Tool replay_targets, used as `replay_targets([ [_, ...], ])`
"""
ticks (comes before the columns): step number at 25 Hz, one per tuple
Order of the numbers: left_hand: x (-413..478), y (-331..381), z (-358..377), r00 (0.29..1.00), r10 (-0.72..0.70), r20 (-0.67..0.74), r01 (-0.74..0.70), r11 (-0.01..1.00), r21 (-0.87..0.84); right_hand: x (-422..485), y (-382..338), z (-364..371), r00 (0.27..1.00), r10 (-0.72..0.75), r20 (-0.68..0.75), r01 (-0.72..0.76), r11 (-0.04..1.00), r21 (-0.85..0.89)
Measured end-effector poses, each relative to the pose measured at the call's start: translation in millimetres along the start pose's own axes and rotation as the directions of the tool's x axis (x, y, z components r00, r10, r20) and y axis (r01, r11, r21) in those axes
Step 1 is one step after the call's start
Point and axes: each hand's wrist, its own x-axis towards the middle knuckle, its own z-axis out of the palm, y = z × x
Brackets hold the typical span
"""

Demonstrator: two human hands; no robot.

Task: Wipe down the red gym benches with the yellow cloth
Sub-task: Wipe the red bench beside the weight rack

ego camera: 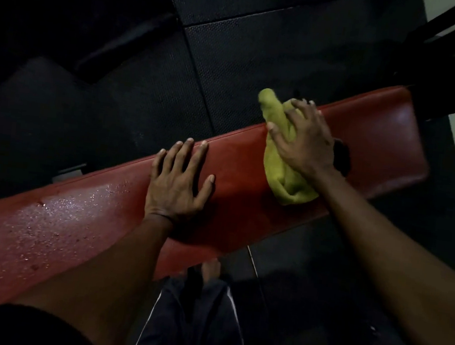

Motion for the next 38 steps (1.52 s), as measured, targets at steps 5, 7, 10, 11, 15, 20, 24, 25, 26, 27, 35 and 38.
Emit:
replay_targets([
  [5,0,-1,1,1.000,0.009,-0.022,-0.009,1.000,0.004,-38,-55,20,0.990,-0.143,0.008,0.143,0.989,0.028],
  [7,1,-1,3,0.998,0.026,-0.048,-0.025,1.000,0.013,-55,-47,28,0.952,-0.300,0.054,0.299,0.954,0.031],
  [10,0,-4,5,0.997,0.031,-0.074,-0.029,0.999,0.029,-65,-16,28,0.961,-0.275,0.013,0.272,0.958,0.094],
  [11,1,-4,5,0.997,0.032,-0.074,-0.029,0.999,0.034,-69,-3,27,0.983,-0.174,-0.052,0.179,0.976,0.127],
  [15,2,-2,6,0.994,0.034,-0.100,-0.029,0.998,0.051,-101,9,33,0.875,0.349,-0.335,-0.266,0.926,0.269],
  [20,2,-3,5,0.997,0.043,-0.068,-0.039,0.998,0.058,-158,-79,65,0.902,0.349,-0.252,-0.281,0.921,0.269],
  [24,2,-4,7,0.996,0.054,-0.076,-0.048,0.996,0.082,-179,-78,73,0.911,0.324,-0.257,-0.254,0.929,0.269],
  [25,2,-5,7,0.996,0.058,-0.068,-0.052,0.996,0.079,-177,-74,73,0.877,0.391,-0.281,-0.317,0.908,0.275],
  [26,2,-5,7,0.996,0.056,-0.063,-0.051,0.996,0.068,-172,-70,74,0.831,0.462,-0.310,-0.379,0.878,0.293],
  [27,3,-6,7,0.996,0.053,-0.065,-0.050,0.997,0.056,-164,-64,73,0.762,0.545,-0.349,-0.443,0.832,0.333],
  [35,4,-9,11,0.995,0.060,-0.076,-0.057,0.998,0.040,-159,-70,79,0.302,0.908,-0.289,-0.530,0.412,0.741],
  [38,3,-8,12,0.994,0.075,-0.084,-0.070,0.996,0.052,-201,-120,102,0.393,0.900,-0.189,-0.488,0.378,0.787],
])
